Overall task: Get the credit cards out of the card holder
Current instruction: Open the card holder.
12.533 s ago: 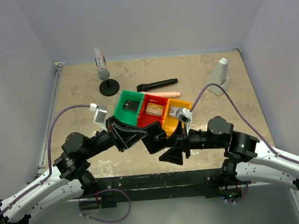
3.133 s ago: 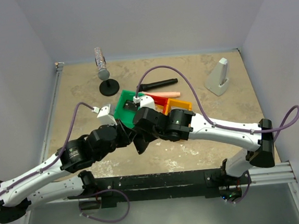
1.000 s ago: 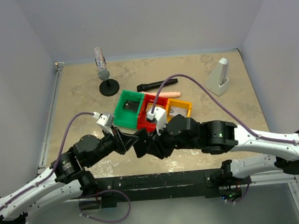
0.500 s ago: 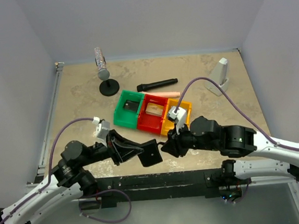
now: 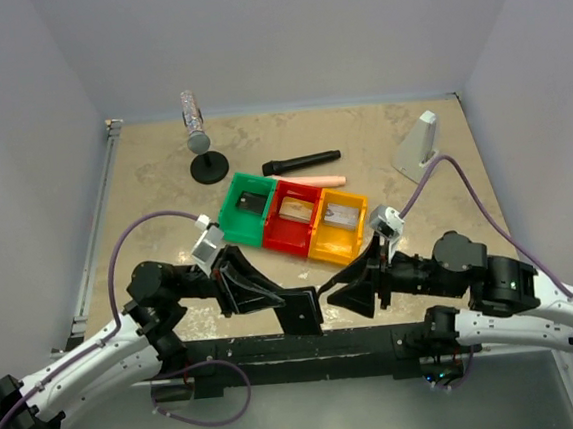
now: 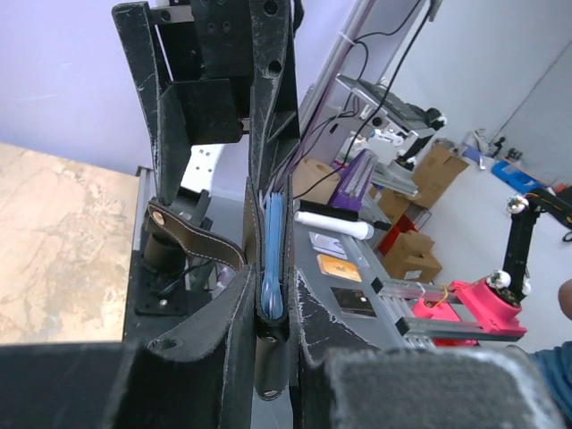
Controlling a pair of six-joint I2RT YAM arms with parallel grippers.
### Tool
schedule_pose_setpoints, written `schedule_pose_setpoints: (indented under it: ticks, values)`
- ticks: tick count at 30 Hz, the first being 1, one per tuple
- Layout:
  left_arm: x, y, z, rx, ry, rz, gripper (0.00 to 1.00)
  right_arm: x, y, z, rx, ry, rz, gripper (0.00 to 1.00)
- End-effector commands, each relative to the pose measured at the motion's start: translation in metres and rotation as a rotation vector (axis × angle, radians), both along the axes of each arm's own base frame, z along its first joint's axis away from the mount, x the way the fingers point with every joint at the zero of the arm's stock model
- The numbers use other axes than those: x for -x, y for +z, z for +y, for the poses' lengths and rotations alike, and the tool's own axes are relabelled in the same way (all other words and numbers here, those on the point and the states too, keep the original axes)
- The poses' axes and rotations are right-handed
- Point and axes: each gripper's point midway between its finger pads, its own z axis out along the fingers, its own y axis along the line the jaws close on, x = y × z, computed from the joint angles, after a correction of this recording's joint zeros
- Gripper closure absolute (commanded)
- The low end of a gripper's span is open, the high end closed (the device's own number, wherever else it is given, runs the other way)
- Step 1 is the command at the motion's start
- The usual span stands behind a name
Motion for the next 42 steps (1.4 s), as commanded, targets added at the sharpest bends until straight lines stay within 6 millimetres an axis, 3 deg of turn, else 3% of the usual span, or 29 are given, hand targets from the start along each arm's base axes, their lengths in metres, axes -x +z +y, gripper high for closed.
schedule_pose_setpoints:
  ticks: [1, 11, 23, 42]
  values:
    - [0.013, 0.036, 0.009, 0.124, -0.063, -0.074, 1.00, 0.006, 0.017, 0.010, -0.074, 0.047, 0.001, 0.39]
    - [0.012, 0.040, 0.007, 0.143, -0.075, -0.061, 1.00, 0.009, 0.018, 0.032, -0.068, 0.098, 0.018, 0.39]
    - [-0.007, 0.027, 0.002, 0.095, 0.042, -0.022, 1.00, 0.011, 0.032, 0.023, -0.149, 0.087, 0.005, 0.37]
    - [-0.001, 0.039, 0.002, 0.145, -0.013, -0.011, 1.00, 0.016, 0.020, 0.061, -0.076, 0.175, 0.061, 0.43]
